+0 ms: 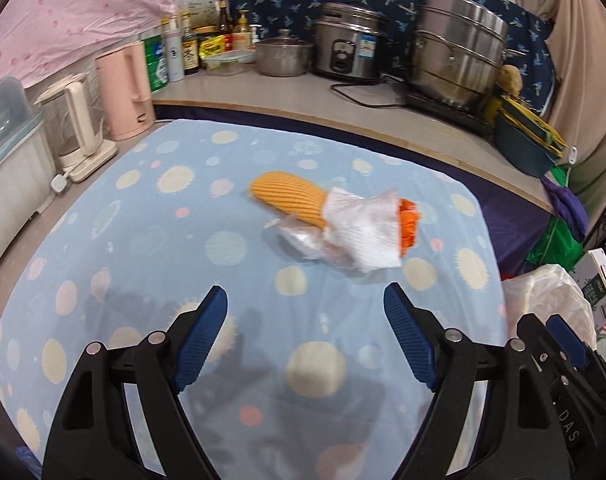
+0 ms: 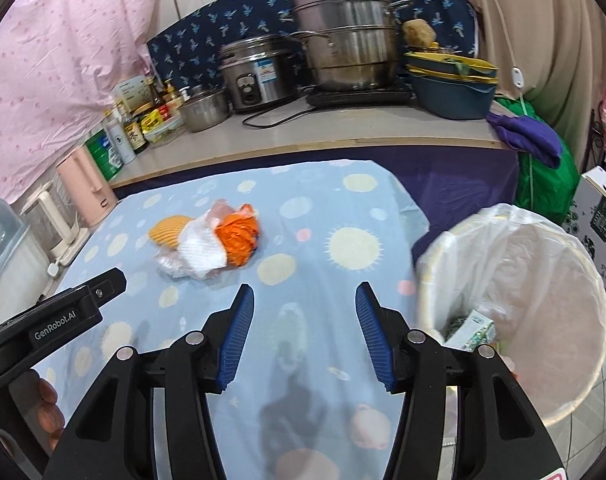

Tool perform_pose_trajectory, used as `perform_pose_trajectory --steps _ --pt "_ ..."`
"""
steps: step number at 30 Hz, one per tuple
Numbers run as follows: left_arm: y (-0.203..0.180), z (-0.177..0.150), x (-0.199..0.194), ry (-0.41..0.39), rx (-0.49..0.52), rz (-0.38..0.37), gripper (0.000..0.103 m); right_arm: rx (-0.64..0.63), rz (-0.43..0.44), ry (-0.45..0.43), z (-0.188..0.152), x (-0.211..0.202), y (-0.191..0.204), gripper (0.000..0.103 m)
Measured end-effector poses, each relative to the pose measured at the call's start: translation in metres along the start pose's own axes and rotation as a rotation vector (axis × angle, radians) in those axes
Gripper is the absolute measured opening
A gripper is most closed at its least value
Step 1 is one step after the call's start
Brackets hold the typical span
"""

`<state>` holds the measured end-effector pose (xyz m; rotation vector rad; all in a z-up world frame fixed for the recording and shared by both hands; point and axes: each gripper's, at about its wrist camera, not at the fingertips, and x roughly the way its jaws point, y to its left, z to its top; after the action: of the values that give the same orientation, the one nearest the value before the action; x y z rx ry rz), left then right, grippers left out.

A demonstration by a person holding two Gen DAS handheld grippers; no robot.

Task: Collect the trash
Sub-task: 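Move both grippers back toward the orange net and tissue bundle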

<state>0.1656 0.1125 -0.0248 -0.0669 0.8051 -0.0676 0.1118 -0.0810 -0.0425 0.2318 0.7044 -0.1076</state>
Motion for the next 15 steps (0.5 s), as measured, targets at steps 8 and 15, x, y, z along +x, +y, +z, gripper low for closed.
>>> perform_pose_trajectory --steps 8,15 --pt "0.042 0.000 0.017 0.019 -0.058 0.054 0.081 -0.063 0.030 0.012 0.006 0.026 0.040 0.065" --pt "0.063 0.005 0.031 0.027 -0.097 0.062 0.086 -0.083 0.036 0.032 0.019 0.055 0.057 0.067"
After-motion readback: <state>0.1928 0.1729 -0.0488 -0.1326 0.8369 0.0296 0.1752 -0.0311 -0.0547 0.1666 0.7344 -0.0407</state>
